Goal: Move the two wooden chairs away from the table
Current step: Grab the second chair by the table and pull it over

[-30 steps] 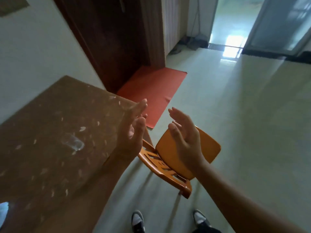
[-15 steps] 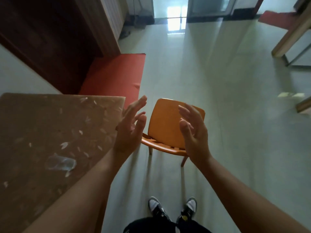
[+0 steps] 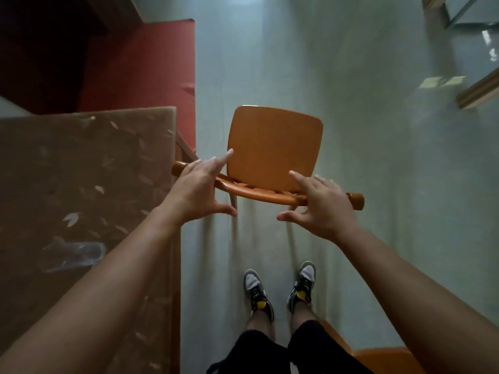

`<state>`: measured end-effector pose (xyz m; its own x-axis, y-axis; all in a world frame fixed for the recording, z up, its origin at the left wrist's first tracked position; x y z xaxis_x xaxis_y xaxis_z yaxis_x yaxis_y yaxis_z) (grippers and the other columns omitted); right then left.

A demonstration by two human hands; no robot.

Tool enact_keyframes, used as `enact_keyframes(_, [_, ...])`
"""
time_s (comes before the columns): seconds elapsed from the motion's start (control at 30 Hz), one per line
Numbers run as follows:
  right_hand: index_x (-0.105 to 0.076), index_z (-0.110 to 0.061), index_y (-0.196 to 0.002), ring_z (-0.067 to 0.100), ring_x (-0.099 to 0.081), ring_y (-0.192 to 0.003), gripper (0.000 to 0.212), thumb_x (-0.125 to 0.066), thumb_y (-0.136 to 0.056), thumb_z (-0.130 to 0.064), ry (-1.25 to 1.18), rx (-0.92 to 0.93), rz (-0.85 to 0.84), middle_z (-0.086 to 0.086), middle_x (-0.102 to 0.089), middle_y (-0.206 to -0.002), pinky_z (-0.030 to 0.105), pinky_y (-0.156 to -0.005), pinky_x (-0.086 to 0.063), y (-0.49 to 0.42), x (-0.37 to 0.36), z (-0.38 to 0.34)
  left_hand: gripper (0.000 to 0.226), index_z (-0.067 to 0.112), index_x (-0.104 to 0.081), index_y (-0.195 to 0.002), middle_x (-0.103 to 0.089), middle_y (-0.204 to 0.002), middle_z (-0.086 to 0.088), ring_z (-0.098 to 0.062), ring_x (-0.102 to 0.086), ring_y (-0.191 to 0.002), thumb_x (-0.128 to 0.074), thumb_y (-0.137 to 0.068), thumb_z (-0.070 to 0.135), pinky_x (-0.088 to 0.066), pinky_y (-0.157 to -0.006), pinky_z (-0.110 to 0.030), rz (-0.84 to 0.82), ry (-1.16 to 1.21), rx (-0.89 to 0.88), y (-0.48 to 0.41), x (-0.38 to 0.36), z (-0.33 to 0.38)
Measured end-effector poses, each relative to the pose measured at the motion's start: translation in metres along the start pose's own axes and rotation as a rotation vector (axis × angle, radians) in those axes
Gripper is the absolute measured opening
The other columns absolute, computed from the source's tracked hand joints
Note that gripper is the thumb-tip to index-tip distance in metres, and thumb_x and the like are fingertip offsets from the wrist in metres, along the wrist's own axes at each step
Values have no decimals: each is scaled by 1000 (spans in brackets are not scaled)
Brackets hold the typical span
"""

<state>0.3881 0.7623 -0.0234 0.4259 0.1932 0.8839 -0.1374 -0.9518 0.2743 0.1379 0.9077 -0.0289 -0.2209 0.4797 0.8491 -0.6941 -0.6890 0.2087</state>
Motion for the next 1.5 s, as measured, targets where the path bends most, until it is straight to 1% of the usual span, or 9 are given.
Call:
enact_keyframes(0.07, [-41, -31, -146, 41, -49, -135, 89, -64, -73, -77, 115, -21, -14, 1, -60, -143, 58, -111, -39, -3, -6, 2, 118, 38, -21, -158, -50, -155, -5, -31, -37, -148, -90, -64, 58, -19, -121, -50, -62, -199, -35, -6, -6, -2])
enact_keyframes(0.17, [-58, -31, -129, 37, -60, -120, 52, -74, -83, -48, 220, -78, -9, 0, -71, -125, 48, -95, -47, -14, -9, -1, 76, 34, -47, -146, -64, -137, 0, -27, -55, -133, -85, -80, 36, -34, -112, -47, -91, -349, -63, -22, -6, -2])
enact_keyframes(0.3, [-62, -26, -89, 25, -56, -61, 3, -65, -88, -25, 265, -61, 11, -2, -68, -76, 31, -58, -36, -17, -10, -6, 29, 35, -66, -120, -71, -102, 6, -20, -67, -97, -70, -94, 23, -45, -82, -36, -125, -460, -6, -35, 0, 5])
enact_keyframes(0.43, [-59, -22, -88, 25, -54, -53, 5, -59, -91, -19, 301, -27, 0, 0, -67, -71, 31, -50, -39, -16, -8, -4, 18, 33, -66, -96, -68, -88, 8, -17, -65, -80, -65, -95, 15, -40, -77, -34, -180, -519, 39, -37, -2, 9])
enact_keyframes(0.57, [-56, -19, -92, 28, -64, -55, 3, -58, -94, -18, 303, 27, -7, 2, -67, -70, 35, -51, -53, -11, -2, -2, 21, 32, -66, -94, -68, -86, 9, -18, -65, -82, -62, -96, 12, -36, -76, -34, -197, -518, 43, -38, -2, 10])
enact_keyframes(0.93, [-47, -18, -83, 31, -64, -57, 16, -61, -90, -18, 383, 102, 83, 3, -67, -70, 37, -57, -54, -39, 65, 38, 14, 28, -68, -90, -56, -75, 7, -20, -54, -71, -65, -92, 14, -37, -69, -33, -140, -471, 61, -80, 25, 60])
enact_keyframes(1.23, [-50, -16, -73, 23, -42, -39, 27, -75, -79, -13, 366, 226, 161, 3, -61, -55, 27, -49, -31, -46, 88, 61, 9, 27, -69, -91, -56, -75, 6, -19, -51, -68, -68, -91, 19, -35, -66, -32, -82, -465, 81, -89, 28, 80])
enact_keyframes(1.33, [-49, -16, -80, 31, -61, -51, 20, -68, -87, -19, 353, 233, 136, 5, -66, -67, 31, -52, -37, -51, 103, 67, 6, 28, -67, -87, -60, -75, 7, -17, -53, -67, -72, -90, 26, -39, -67, -32, -50, -460, 80, -95, 38, 89])
enact_keyframes(1.5, [-50, -17, -88, 32, -66, -63, 13, -61, -91, -23, 345, 249, 116, 3, -67, -77, 39, -58, -54, -58, 129, 73, 8, 26, -66, -85, -63, -76, 5, -21, -60, -71, -73, -84, 22, -41, -64, -32, -28, -468, 86, -99, 56, 105])
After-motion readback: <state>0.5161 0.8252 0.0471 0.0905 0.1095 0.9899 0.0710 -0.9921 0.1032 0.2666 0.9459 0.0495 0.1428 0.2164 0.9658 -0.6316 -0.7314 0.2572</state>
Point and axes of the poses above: each hand's wrist, its own y-axis away from the middle knuckle, its own x-axis out of the back of the hand, z = x × y, the point moved 2 cm from there along -y, towards the middle knuckle
